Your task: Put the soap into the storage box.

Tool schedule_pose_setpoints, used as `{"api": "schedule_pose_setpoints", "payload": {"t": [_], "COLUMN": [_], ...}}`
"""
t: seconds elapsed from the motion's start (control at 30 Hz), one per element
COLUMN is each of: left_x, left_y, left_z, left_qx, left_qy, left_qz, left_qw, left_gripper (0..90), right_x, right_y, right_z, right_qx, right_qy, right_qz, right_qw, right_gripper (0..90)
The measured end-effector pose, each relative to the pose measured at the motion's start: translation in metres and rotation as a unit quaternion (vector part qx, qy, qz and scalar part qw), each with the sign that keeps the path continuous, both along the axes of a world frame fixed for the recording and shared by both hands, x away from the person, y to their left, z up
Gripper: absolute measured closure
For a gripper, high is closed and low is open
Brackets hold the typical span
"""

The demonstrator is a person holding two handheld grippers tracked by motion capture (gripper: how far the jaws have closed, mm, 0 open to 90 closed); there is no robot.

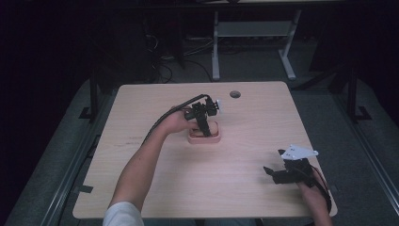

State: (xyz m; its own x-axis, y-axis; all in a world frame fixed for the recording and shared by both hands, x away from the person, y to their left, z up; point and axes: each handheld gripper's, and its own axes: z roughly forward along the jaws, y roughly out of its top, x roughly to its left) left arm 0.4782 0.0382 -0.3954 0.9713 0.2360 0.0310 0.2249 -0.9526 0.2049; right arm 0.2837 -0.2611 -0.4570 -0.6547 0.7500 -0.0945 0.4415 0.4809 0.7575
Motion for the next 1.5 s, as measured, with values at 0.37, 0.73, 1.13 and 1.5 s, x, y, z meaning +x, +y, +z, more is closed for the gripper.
{"api": "schedule_pose_setpoints", "payload": {"t": [0.37,0.73,1.13,1.5], "left_x": [0.007,0.011,0.012,0.011], "left_y": [-0.001,0.000,-0.001,-0.001], "left_z": [-0.010,-0.013,-0.015,-0.018], "left_qx": [0.007,0.011,0.013,0.028], "left_qy": [0.006,0.008,0.009,0.004], "left_qz": [0.014,0.017,0.018,0.013], "left_qw": [0.9999,0.9998,0.9997,0.9995], "left_gripper": [31.6,31.5,31.5,31.3], "right_x": [0.000,0.000,0.000,0.000], "right_y": [0.000,0.000,0.000,0.000], "right_z": [0.000,0.000,0.000,0.000], "right_qx": [0.003,0.003,0.002,0.002], "right_qy": [0.000,0.001,0.000,0.000], "right_qz": [-0.001,-0.002,0.000,0.000], "right_qw": [1.0000,1.0000,1.0000,1.0000], "right_gripper": [13.8,13.8,13.8,13.8]}}
